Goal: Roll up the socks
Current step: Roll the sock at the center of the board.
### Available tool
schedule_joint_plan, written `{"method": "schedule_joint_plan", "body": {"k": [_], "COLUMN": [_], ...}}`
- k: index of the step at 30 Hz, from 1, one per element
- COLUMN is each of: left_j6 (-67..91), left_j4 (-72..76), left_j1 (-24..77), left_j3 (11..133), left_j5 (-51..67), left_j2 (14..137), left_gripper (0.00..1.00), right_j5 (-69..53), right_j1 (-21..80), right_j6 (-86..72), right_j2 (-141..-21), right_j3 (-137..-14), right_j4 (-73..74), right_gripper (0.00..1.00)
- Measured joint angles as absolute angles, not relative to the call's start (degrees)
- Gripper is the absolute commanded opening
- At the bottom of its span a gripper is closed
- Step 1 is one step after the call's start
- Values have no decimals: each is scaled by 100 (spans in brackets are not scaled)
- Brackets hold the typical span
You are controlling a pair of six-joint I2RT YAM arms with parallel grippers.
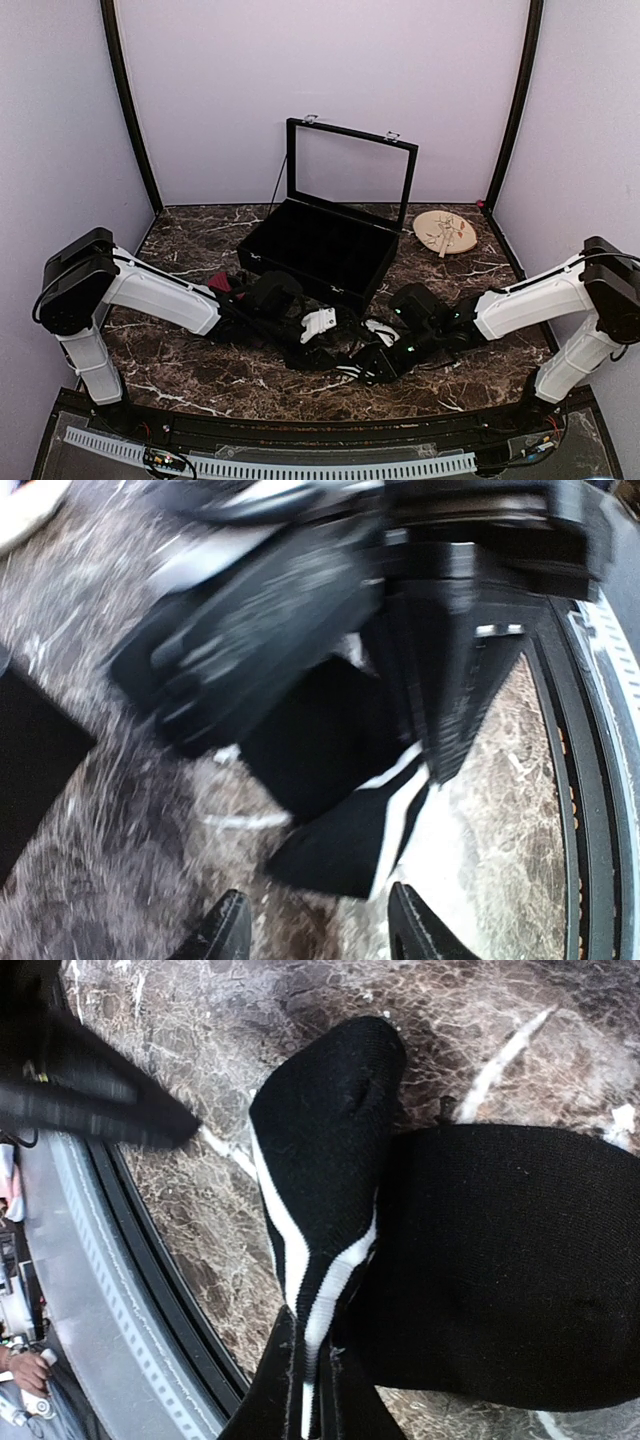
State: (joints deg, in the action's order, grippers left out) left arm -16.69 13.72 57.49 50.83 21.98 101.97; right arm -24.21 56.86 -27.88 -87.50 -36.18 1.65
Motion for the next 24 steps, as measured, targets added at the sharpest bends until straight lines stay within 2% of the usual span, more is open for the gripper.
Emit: {"method": "schedule_joint_plan", "body": {"k": [9, 24], "left_j6": [-2421, -3201], "left_j4": [1660, 1531], "left_j1": [6005, 6490], "left_j3": [4871, 5321], "left_j5": [2036, 2047], "left_j2": [10106, 10455], "left_gripper": [51, 50], "right_j5": [-2735, -2897], "right_j1": [5559, 5544], "right_j6": [-2958, -3079], "right_j2": [-8799, -8799], "right_j3": [-3424, -3343], "right_j4": [5, -134], "right_gripper": [3, 3]}}
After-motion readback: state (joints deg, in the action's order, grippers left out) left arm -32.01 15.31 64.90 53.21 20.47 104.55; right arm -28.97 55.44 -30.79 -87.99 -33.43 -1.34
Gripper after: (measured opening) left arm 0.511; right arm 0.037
